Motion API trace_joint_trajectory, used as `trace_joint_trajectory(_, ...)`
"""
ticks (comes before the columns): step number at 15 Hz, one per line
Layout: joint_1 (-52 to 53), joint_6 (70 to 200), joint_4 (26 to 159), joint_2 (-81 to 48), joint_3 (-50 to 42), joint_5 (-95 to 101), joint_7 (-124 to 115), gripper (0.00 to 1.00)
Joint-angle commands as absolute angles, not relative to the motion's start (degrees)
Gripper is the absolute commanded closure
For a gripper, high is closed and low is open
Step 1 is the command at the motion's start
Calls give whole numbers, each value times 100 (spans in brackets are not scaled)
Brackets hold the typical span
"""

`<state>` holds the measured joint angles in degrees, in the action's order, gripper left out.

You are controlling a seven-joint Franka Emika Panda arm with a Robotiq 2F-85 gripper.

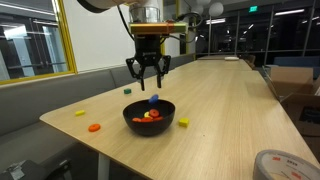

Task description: Pick the orange and blue rings and put them in the bowl

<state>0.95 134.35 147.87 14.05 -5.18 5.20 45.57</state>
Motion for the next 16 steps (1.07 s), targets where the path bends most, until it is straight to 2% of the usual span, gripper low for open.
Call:
trace_joint_trajectory(1, 188, 13291, 14705, 1382, -477, 384, 4552, 11)
trace_joint_trajectory(2, 210, 13325, 14770, 1428, -428, 411, 4511, 2)
trace_joint_trajectory(3, 257, 13369, 14870, 1510, -360, 450, 4502, 0)
trace_joint_trajectory(11, 1266, 13525, 15610, 1874, 200, 64, 5284, 0)
trace_joint_trajectory(16, 1701, 13962, 15903, 1791, 587, -58, 4974, 0)
